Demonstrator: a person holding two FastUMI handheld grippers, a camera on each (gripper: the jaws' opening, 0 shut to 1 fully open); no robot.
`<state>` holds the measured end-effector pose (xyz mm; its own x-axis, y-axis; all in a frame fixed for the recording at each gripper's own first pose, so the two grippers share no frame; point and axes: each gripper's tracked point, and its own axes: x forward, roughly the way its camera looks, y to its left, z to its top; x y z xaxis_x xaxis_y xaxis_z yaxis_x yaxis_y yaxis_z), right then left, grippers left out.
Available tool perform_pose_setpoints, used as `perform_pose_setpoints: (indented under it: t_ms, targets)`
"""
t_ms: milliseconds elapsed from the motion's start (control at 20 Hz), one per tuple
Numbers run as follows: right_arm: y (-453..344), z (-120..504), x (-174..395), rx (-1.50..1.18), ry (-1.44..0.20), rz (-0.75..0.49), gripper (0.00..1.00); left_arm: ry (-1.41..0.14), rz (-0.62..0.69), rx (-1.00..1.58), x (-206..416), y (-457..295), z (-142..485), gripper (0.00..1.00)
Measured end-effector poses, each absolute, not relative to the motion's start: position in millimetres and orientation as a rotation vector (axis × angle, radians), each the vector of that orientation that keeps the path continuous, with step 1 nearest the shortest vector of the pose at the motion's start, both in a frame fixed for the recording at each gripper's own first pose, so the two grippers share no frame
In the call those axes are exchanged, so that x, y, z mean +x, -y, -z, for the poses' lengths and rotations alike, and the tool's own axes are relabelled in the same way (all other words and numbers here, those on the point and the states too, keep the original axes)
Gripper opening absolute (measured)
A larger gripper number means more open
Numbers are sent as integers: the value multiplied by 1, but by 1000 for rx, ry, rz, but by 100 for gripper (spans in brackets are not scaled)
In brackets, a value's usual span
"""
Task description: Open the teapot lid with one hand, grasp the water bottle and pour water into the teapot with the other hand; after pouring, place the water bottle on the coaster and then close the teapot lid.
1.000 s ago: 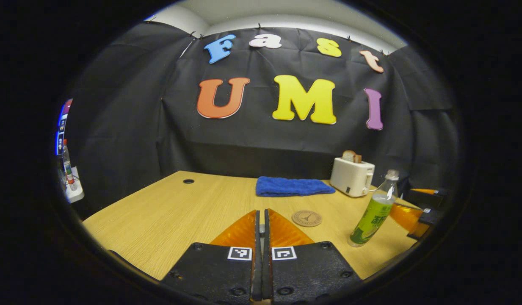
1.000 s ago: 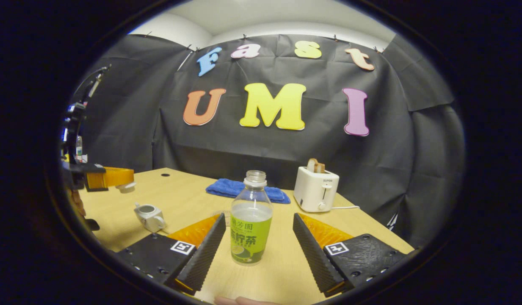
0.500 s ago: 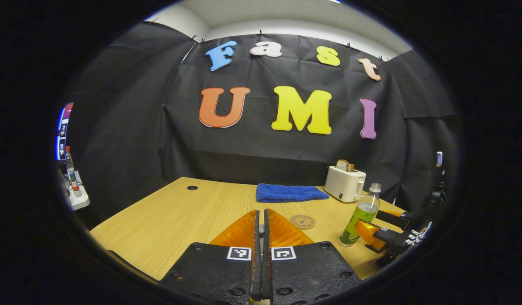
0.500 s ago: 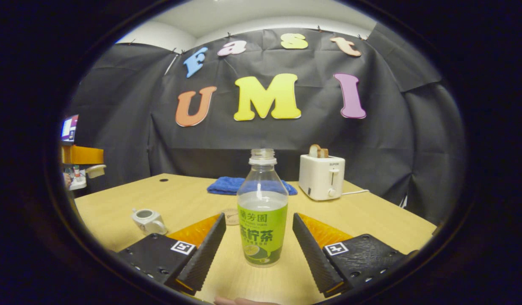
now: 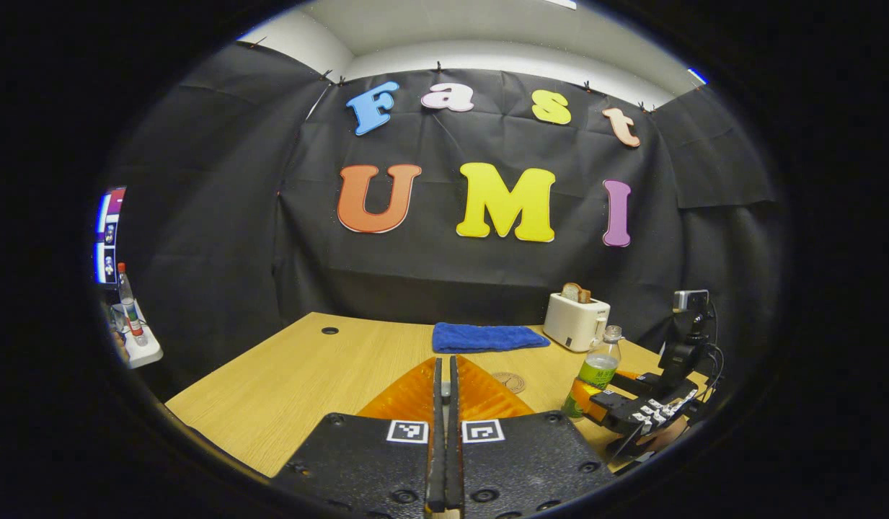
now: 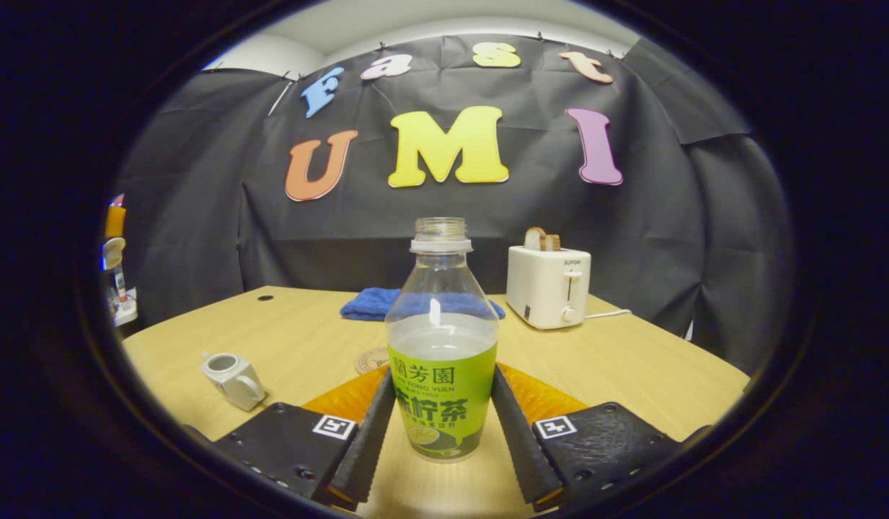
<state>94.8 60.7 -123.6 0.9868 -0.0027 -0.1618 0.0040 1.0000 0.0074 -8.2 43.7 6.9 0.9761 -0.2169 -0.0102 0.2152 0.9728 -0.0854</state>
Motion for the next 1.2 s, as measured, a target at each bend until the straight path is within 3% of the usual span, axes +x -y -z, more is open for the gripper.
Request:
perform_pose_setpoints:
  t_ms: [500,750,950,1200]
  targets:
    - [-85,115,97,-201,-238,23,71,-15,235,-55,-22,-62,-14,3]
    - [-90,116,105,-468,-270,57,71,-41,210,-49,-19,-82,-4,3]
    - [-116,113,108,-675,-269,-41,71,-54,173,-22,-16,-97,0,3]
    - [-135,110,116,-997,-219,-55,72,-35,181,-25,-18,-102,-4,3]
